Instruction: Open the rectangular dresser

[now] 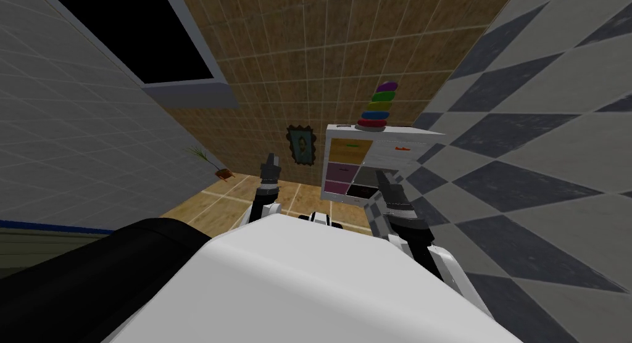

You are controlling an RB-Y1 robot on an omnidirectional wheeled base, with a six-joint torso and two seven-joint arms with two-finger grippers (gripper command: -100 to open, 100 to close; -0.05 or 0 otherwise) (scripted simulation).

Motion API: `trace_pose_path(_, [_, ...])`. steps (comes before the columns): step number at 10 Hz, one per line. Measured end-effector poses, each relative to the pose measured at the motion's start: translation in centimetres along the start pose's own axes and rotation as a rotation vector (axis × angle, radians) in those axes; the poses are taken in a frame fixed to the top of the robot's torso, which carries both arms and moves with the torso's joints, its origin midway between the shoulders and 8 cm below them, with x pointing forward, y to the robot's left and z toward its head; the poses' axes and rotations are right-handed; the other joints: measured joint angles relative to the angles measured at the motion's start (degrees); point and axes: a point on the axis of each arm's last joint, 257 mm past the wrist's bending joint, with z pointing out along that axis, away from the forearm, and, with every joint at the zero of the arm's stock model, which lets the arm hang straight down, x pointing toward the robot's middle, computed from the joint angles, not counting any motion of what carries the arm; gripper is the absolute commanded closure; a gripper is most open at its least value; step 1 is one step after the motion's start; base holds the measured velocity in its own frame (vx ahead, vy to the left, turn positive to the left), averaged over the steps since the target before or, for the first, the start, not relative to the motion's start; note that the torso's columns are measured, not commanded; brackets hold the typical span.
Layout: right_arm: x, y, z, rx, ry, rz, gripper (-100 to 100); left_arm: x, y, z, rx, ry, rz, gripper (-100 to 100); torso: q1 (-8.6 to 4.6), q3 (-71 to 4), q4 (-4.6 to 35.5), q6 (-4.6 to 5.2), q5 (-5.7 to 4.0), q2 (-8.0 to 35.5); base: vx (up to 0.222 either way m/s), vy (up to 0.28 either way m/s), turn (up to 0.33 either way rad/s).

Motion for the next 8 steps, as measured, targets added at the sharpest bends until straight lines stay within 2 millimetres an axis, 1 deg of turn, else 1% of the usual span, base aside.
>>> trace_pose_path(2, [0.0,-0.4,-0.2,-0.001,0.026,-0.104,-100,0.0,0.0,0.0,0.0,0.0,0.0,0,-0.07,0.0,0.0,0.01,-0.02,0.0,0.082,0.063,-0.103])
trace_pose_path(4, [-0.1,-1.1,-0.4,-0.002,0.061,-0.258,-100,0.0,0.0,0.0,0.0,0.0,0.0,0,0.07,0.0,0.0,0.0,0.02,0.0,0.076,0.081,-0.074])
trace_pose_path(6, [-0.3,-1.5,-0.6,-0.005,0.085,-0.361,-100,0.0,0.0,0.0,0.0,0.0,0.0,0,-0.1,0.0,0.0,0.01,-0.03,0.0,0.082,0.053,-0.085])
trace_pose_path(8, [-0.6,-2.3,-0.8,-0.01,0.119,-0.513,-100,0.0,0.0,0.0,0.0,0.0,0.0,0,0.06,-0.1,0.0,0.0,0.02,-0.1,0.093,0.079,-0.076])
